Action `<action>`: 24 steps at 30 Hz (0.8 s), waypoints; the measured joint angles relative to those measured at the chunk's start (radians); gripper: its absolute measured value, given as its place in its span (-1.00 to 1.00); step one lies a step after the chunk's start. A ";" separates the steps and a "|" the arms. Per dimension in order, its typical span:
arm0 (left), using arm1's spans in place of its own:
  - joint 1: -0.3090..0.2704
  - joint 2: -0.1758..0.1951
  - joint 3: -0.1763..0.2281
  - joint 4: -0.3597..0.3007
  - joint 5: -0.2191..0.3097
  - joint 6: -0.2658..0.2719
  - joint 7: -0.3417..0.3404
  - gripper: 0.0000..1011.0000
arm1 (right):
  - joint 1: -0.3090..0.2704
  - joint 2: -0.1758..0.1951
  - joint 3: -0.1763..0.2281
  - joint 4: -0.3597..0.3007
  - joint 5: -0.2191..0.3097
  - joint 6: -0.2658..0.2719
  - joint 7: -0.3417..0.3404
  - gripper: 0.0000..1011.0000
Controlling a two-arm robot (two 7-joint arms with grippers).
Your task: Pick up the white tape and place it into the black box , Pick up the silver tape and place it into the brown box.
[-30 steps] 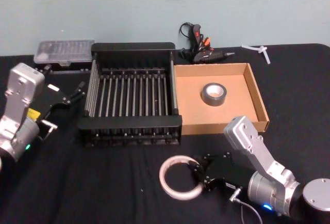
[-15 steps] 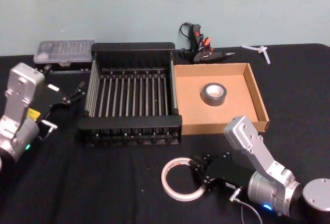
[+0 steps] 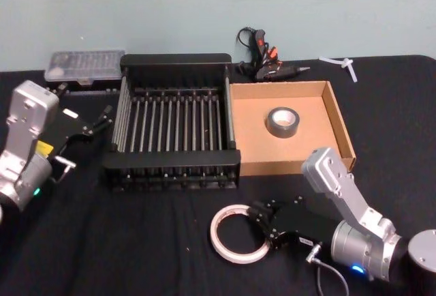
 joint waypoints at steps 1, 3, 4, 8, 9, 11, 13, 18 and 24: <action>0.000 0.000 0.000 0.000 0.000 0.000 0.000 0.98 | -0.001 0.006 0.002 -0.008 0.009 -0.003 0.007 -0.82; 0.000 0.000 0.000 0.000 0.000 0.000 0.000 0.98 | -0.002 0.012 0.004 -0.016 0.018 -0.006 0.013 -0.82; 0.000 0.000 0.000 0.000 0.000 0.000 0.000 0.98 | -0.002 0.016 0.005 -0.020 0.021 -0.009 0.016 -0.82; 0.000 0.000 0.000 0.000 0.000 0.000 0.000 0.98 | -0.002 0.034 0.010 -0.046 0.043 -0.027 0.028 -0.82; 0.000 0.000 0.000 0.000 0.000 0.000 0.000 0.98 | -0.001 0.037 0.011 -0.049 0.047 -0.030 0.030 -0.82; 0.000 0.000 0.000 0.000 0.000 0.000 0.000 0.98 | 0.001 0.045 0.015 -0.061 0.058 -0.040 0.034 -0.82; 0.000 0.000 0.000 0.000 0.000 0.000 0.000 0.98 | 0.003 0.049 0.017 -0.068 0.065 -0.046 0.035 -0.82; 0.000 0.000 0.000 0.000 0.000 0.000 0.000 0.98 | 0.013 0.061 0.024 -0.092 0.088 -0.067 0.038 -0.82; 0.000 0.000 0.000 0.000 0.000 0.000 0.000 0.98 | 0.043 0.059 0.028 -0.104 0.102 -0.076 0.025 -0.82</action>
